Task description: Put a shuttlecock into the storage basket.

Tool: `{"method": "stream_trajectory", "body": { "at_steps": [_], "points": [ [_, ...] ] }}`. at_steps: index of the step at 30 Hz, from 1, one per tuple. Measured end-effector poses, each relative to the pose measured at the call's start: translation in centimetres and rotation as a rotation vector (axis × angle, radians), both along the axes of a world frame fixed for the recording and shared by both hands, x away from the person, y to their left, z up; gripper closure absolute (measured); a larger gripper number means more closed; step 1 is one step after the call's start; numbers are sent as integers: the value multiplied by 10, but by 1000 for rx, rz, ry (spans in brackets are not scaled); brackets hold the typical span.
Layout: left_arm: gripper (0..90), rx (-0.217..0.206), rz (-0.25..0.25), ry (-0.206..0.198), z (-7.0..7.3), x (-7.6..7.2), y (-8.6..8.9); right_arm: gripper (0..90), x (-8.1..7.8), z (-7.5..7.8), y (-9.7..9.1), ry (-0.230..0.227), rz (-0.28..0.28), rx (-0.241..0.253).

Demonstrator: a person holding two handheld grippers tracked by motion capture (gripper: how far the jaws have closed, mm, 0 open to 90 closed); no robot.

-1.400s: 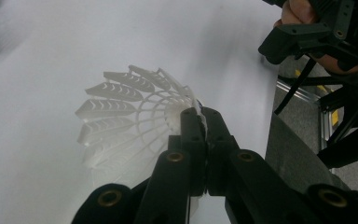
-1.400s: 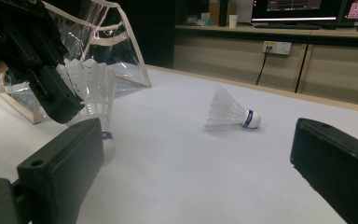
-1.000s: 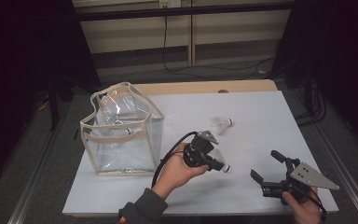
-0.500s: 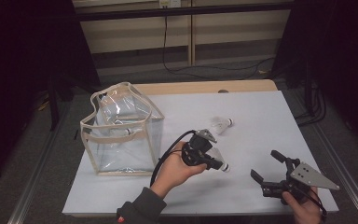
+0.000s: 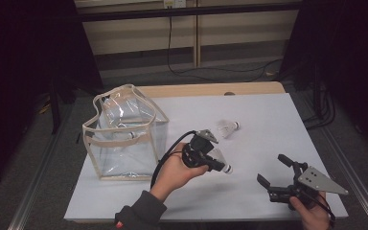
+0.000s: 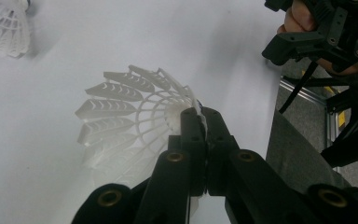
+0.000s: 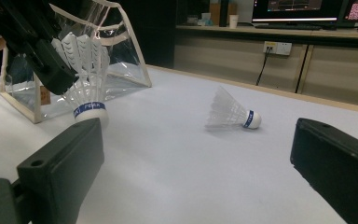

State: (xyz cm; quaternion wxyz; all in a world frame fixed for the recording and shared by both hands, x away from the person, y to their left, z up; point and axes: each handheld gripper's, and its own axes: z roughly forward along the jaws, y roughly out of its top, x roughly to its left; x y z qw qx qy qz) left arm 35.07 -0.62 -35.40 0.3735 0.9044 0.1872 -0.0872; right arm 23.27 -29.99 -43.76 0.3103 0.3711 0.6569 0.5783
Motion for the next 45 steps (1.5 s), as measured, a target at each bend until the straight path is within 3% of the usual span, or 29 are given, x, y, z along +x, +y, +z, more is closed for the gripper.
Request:
{"method": "stream_trajectory", "body": {
  "at_steps": [21, 45],
  "points": [
    [894, 2, 28, -8, 12, 5, 10, 24, -1, 0, -2, -5, -4, -2],
    [894, 5, 74, -20, 38, 16, 29, 24, 0, 1, 0, -4, 3, 3]
  ]
}}
